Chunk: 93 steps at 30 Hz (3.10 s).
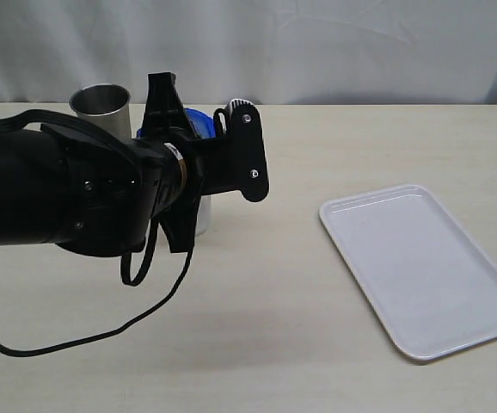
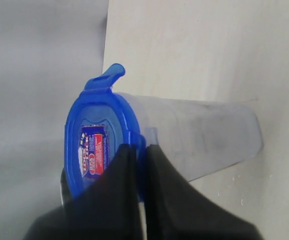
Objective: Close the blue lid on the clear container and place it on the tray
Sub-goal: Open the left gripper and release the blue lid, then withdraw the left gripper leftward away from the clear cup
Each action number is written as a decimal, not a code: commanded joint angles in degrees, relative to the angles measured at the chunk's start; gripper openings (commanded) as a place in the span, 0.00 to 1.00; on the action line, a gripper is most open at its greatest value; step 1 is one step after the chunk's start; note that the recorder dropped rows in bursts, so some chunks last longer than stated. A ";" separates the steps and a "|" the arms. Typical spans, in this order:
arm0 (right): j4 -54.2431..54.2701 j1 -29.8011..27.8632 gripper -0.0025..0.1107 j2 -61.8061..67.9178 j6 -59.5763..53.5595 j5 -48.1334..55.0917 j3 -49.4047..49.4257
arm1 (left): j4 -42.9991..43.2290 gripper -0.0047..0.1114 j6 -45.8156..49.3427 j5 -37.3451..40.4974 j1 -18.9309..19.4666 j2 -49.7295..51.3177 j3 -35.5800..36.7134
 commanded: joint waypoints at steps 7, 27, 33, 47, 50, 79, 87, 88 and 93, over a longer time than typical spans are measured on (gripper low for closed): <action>0.03 -0.03 0.06 -0.24 0.00 -0.17 0.11 | 0.03 0.04 -2.19 0.55 0.64 -0.45 0.13; 0.03 -0.03 0.06 -0.24 0.00 -0.17 0.11 | -0.34 0.21 -3.49 -1.05 1.52 -0.45 0.13; 0.03 -0.03 0.06 -0.24 0.00 -0.17 0.11 | -0.34 0.36 -3.49 -0.47 1.52 -0.45 0.13; 0.03 -0.03 0.06 -0.24 0.00 -0.17 0.11 | -2.56 0.55 -3.61 1.82 1.29 -1.71 0.13; 0.03 -0.03 0.06 -0.24 0.00 -0.17 0.11 | -4.21 0.65 -3.61 2.74 1.24 -1.71 0.13; 0.03 -0.03 0.06 -0.24 0.00 -0.17 0.11 | -8.09 0.32 -37.97 -2.17 2.87 -29.10 17.46; 0.03 -0.03 0.06 -0.24 0.00 -0.17 0.11 | -9.61 0.04 -37.97 -35.88 30.44 -28.94 20.13; 0.03 -0.03 0.06 -0.24 0.00 -0.17 0.11 | -9.43 0.04 -37.97 -39.97 33.29 -28.94 20.13; 0.03 -0.03 0.06 -0.24 0.00 -0.17 0.11 | -6.41 0.04 -37.68 -69.75 49.32 -24.27 20.13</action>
